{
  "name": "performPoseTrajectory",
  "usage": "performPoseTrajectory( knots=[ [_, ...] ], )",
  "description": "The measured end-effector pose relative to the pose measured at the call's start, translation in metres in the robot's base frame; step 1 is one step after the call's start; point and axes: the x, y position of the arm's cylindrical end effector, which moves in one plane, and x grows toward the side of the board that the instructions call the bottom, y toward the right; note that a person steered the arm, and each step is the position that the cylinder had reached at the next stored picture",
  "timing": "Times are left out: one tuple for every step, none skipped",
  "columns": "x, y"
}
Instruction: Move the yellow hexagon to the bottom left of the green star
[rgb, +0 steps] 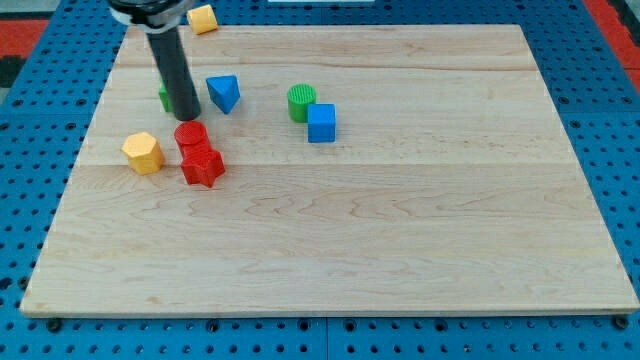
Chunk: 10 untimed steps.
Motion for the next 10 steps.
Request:
performPoseTrajectory(
  knots=[
    [0.020,-0.008],
    [0.045,-0.042],
    [0.069,-0.072],
    [0.099,-0.100],
    [0.143,-0.056],
    [0.115,-0.042],
    [0.068,-0.054],
    [0.068,-0.085],
    [0.012,-0.115],
    [-0.040,-0.102]
  ],
)
